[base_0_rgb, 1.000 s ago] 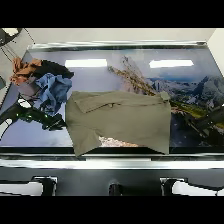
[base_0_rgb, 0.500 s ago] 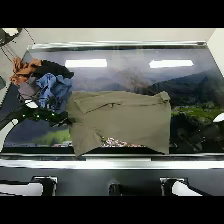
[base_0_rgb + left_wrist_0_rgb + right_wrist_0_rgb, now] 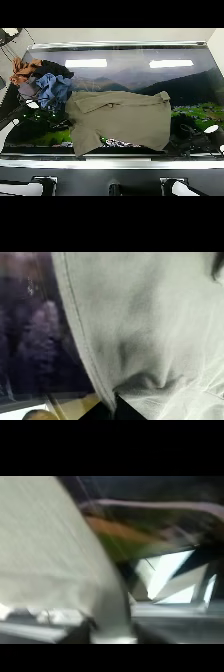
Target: Fold the shirts.
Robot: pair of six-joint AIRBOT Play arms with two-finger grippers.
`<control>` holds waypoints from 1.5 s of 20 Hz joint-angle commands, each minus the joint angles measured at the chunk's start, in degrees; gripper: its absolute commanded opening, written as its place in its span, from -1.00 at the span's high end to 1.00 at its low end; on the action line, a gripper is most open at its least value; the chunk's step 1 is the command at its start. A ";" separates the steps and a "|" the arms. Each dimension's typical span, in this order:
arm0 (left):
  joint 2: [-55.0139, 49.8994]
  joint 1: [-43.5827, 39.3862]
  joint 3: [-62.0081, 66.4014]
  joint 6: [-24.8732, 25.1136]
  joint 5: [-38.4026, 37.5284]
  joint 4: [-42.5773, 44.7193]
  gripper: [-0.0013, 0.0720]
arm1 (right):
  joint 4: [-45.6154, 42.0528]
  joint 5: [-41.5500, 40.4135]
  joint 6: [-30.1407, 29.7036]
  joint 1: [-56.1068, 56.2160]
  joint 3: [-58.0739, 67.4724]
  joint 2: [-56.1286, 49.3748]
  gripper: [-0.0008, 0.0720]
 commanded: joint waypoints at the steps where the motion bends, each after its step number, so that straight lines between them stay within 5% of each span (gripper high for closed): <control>1: 0.57 0.02 0.42 0.15 -1.31 -0.13 0.90 | 3.74 -8.37 1.64 -0.02 -0.90 0.04 0.85; 8: 15.96 -0.11 20.96 -1.31 -4.42 -0.96 0.91 | 6.71 -4.42 -3.02 -0.02 29.16 7.82 0.86; 14: 34.23 0.02 59.01 -3.80 5.86 3.91 0.90 | 8.76 -25.22 -2.58 -0.02 67.10 23.17 0.86; 17: 42.42 0.00 59.52 -9.01 11.28 5.03 0.90 | 8.24 -28.28 1.36 -0.02 69.51 29.94 0.86; 23: 46.71 0.02 56.94 -8.96 11.08 5.16 0.90 | 6.40 -26.60 7.87 -0.02 69.51 32.72 0.86; 30: 41.13 0.02 54.60 -12.20 3.52 5.84 0.90 | 2.71 -4.94 8.59 -0.02 69.51 27.19 0.86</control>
